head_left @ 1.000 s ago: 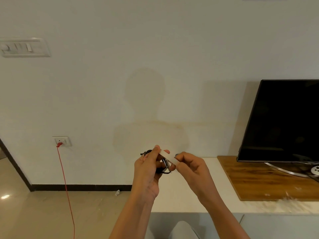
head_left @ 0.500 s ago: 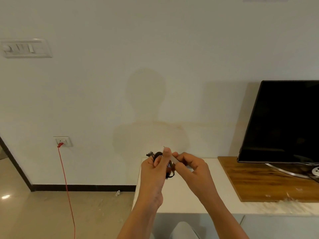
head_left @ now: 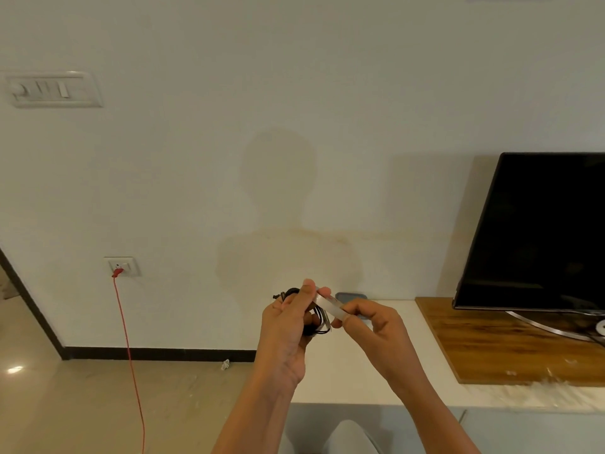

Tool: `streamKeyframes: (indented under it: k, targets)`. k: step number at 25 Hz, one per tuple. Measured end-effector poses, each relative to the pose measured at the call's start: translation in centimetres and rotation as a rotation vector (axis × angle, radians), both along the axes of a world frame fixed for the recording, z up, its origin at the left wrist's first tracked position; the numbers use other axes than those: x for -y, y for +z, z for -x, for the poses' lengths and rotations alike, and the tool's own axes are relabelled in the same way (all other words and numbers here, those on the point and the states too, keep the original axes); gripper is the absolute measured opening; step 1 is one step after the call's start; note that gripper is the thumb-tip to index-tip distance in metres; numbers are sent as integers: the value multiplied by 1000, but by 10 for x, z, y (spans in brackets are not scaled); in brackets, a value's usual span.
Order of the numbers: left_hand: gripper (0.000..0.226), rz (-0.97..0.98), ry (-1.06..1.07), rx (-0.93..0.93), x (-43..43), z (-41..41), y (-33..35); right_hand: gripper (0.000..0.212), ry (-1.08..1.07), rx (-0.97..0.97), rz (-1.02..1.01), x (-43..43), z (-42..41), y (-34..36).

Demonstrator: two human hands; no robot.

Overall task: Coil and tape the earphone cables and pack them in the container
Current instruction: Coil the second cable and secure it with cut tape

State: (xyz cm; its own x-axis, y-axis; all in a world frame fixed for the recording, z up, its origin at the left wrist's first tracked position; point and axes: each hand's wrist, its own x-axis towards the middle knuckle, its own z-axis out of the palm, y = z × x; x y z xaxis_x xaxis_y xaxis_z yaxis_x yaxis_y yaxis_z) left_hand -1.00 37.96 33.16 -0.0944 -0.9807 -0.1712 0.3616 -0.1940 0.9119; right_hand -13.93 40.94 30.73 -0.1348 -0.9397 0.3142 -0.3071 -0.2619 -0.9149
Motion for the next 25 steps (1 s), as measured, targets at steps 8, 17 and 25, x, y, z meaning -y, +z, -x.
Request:
streamKeyframes:
  k: [8, 17, 25]
  targets:
    - [30, 101, 48, 37, -8, 5, 2, 18, -33, 61, 3, 2, -7, 0]
    - [26, 57, 75, -13, 0, 2, 1, 24, 48, 56, -5, -2, -11, 4]
    - [22, 84, 136, -6, -7, 5, 4, 25, 27, 84, 2, -2, -14, 10]
